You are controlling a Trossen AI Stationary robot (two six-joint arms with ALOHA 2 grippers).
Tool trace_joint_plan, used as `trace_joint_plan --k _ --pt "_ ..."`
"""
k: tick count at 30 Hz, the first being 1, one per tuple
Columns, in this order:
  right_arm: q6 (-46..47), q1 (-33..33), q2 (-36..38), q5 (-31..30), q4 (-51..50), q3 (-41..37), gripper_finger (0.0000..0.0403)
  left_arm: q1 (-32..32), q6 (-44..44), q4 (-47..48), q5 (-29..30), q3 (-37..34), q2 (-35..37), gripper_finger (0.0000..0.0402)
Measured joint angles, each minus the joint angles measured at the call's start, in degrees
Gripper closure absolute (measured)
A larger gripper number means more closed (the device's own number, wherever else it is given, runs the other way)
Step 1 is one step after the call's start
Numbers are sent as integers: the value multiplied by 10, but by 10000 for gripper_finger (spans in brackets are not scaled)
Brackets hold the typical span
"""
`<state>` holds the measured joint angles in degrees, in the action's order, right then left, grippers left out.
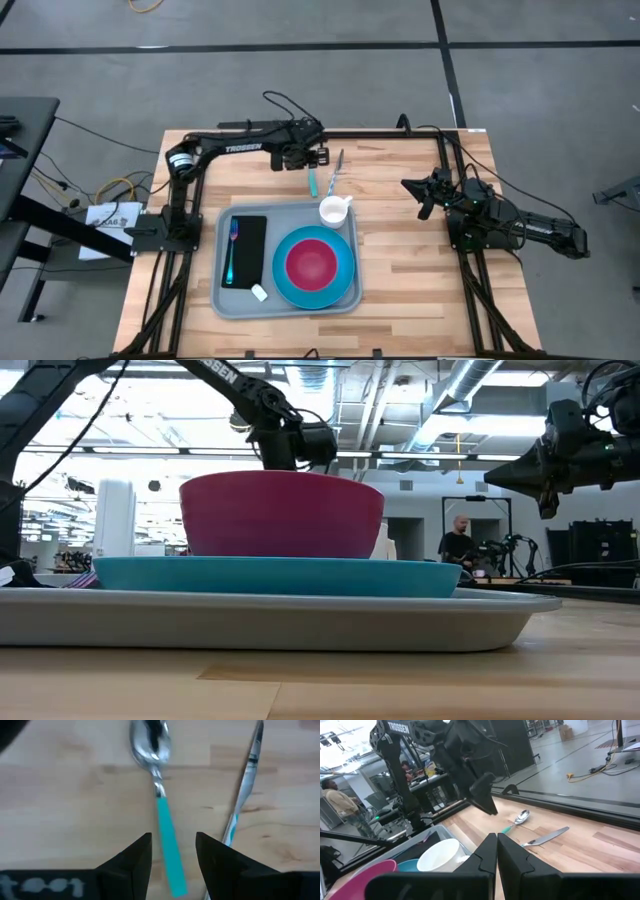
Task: Set up tray
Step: Put the light blue spoon on the black napkin to the right of the blue fork
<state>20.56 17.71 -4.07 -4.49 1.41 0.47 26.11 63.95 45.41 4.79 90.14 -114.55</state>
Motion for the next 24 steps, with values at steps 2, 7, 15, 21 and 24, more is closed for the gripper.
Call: trace_joint_plan --k 2,7,15,21,24 --pt "0 0 0 1 1 0 398 -4 2 4 1 0 -9 261" --pt "0 0 -11 0 -1 0 398 -12 15 1 -16 1 -36 261" --pt "0 -1 -12 1 -1 0 398 -26 30 -35 0 1 -63 261" --pt "0 -1 -12 0 -1 0 398 -25 35 -66 -11 2 -72 261" --pt "0 -1 -12 0 -1 0 398 -25 35 -60 -10 2 -77 261"
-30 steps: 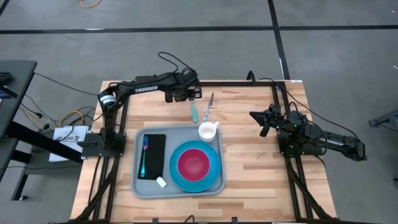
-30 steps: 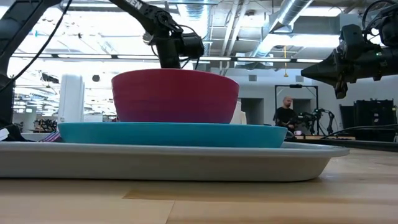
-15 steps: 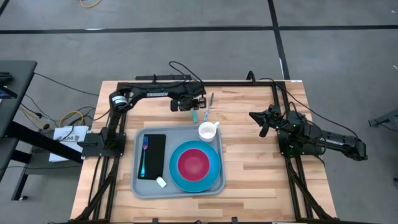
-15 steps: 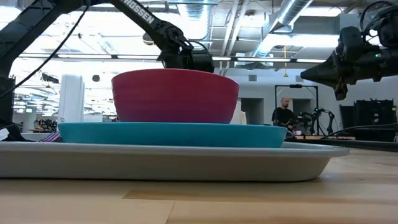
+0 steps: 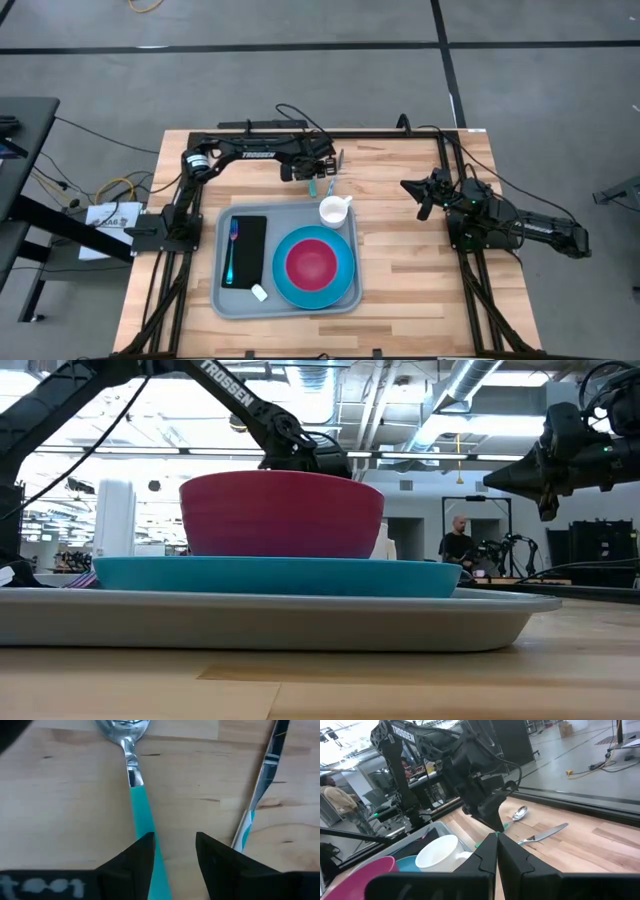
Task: Set up tray
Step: Put the light blue spoon on the black napkin to the right of the blue fork
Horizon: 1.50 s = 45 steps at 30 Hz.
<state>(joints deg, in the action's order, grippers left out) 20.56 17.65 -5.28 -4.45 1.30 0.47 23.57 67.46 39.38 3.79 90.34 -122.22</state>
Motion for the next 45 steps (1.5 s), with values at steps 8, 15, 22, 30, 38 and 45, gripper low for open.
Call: trace_joint_plan --k 8,15,22,30,38,45 --pt "0 0 0 0 0 0 398 0 -3 1 10 3 -4 261" --pt "0 0 0 0 0 0 398 3 -28 51 27 41 -9 261" --pt "0 0 0 0 0 0 398 8 -42 93 43 66 -9 261" --pt "0 0 0 -1 0 0 398 9 -42 136 43 67 -8 261" --pt "0 0 0 -1 0 0 398 10 -35 136 41 67 -11 261" --pt "0 0 0 -1 0 0 398 4 -33 128 -4 66 -50 273"
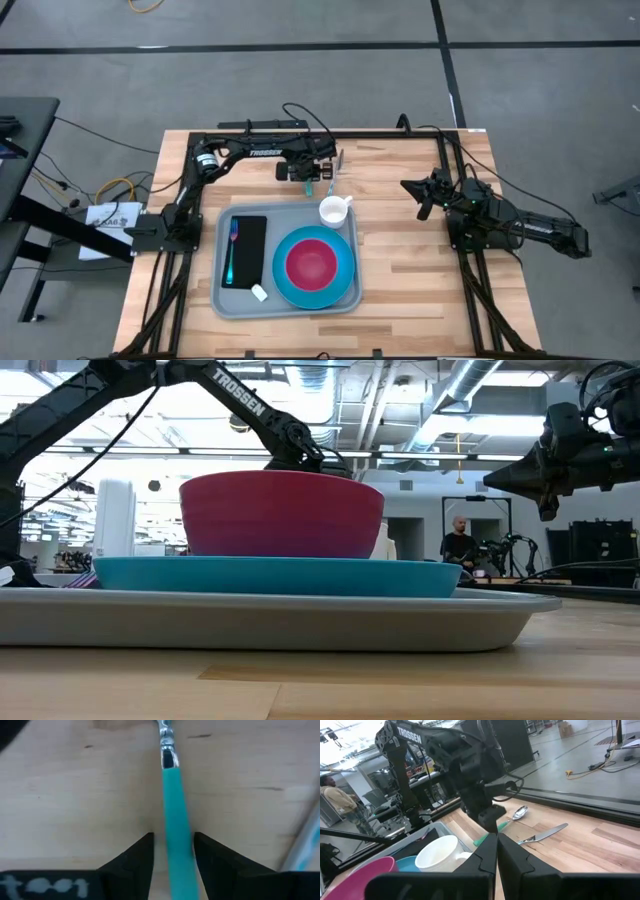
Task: Set up tray
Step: Put the light blue spoon on the black napkin to the right of the blue fork
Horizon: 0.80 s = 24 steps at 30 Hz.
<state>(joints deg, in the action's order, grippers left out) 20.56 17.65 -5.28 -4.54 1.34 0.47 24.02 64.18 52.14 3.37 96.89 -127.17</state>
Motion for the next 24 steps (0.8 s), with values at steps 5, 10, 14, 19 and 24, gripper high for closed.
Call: trace_joint_plan --k 5,10,14,19,24 --pt "0 0 1 -1 0 0 398 -3 2 7 13 1 -2 279" --pt "0 0 1 -1 1 0 398 -1 -4 8 16 1 -2 295" --pt "0 0 1 -1 1 0 398 -1 -8 9 18 1 -2 332" --pt "0 0 1 -1 2 0 398 -1 -39 9 19 1 -2 359" --pt "0 0 1 -1 2 0 398 -2 -90 17 19 1 1 359"
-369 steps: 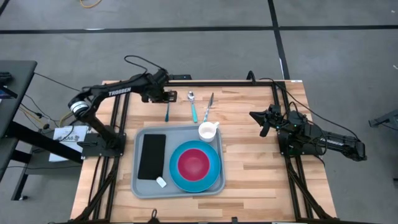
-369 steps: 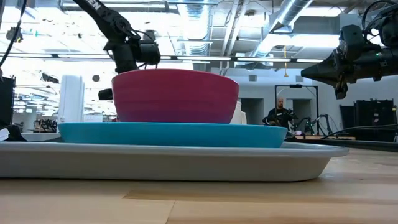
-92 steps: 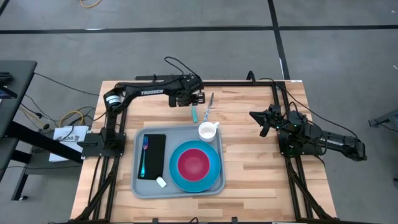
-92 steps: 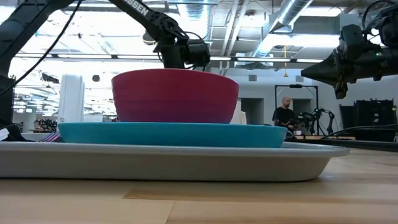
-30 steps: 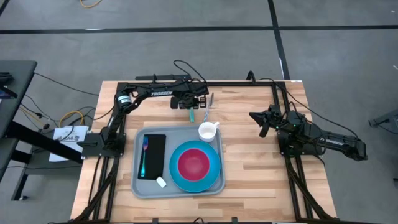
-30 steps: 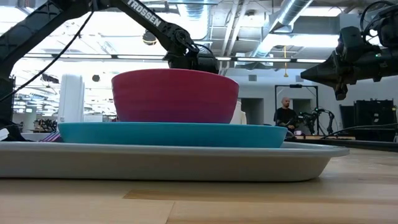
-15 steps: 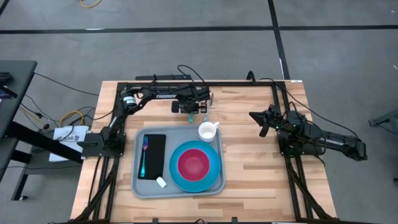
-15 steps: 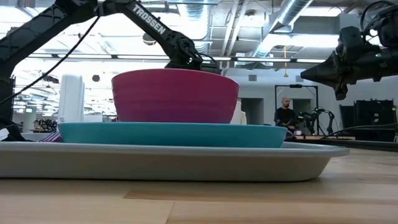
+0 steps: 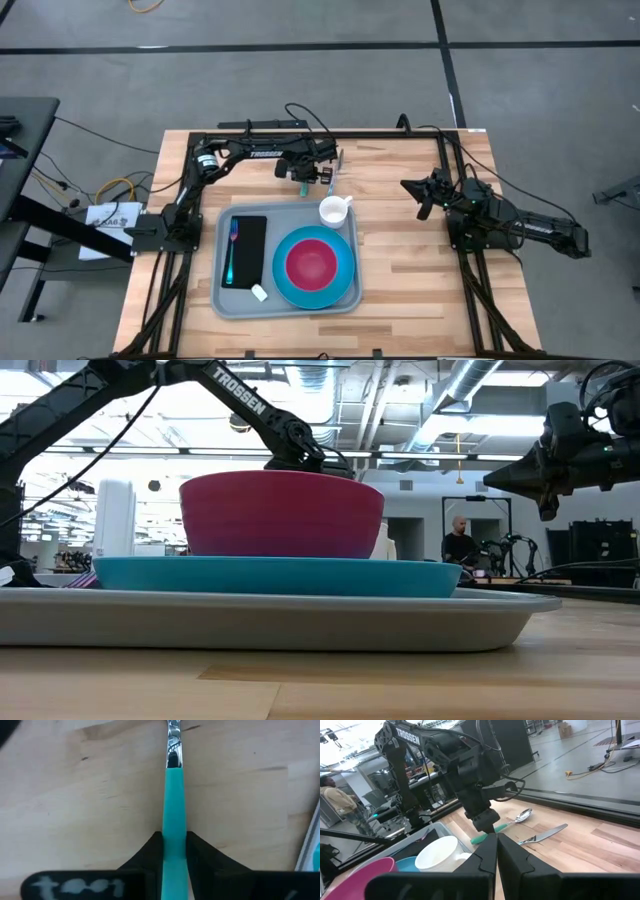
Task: Set up tray
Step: Put the light blue spoon on the black napkin to the right of the blue fork
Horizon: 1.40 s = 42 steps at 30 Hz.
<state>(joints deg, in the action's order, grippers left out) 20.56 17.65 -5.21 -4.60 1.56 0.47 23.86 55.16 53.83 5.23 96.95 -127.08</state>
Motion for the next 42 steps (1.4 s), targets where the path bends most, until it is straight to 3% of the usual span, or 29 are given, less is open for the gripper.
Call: trace_joint_plan --k 8,16,23,32,36,42 --pt "0 0 0 0 0 0 398 -1 -66 76 18 -2 66 359" --pt "0 0 0 0 0 0 398 -33 -55 171 22 -1 179 359" --pt "0 0 0 1 0 0 398 -153 75 267 66 -8 258 359" --pt "0 0 0 2 -2 0 398 -316 313 262 29 -133 332 359" --pt "0 0 0 2 -2 0 398 -367 408 222 21 -215 380 359" --pt "0 0 0 2 -2 0 398 -411 500 83 10 -361 454 359"
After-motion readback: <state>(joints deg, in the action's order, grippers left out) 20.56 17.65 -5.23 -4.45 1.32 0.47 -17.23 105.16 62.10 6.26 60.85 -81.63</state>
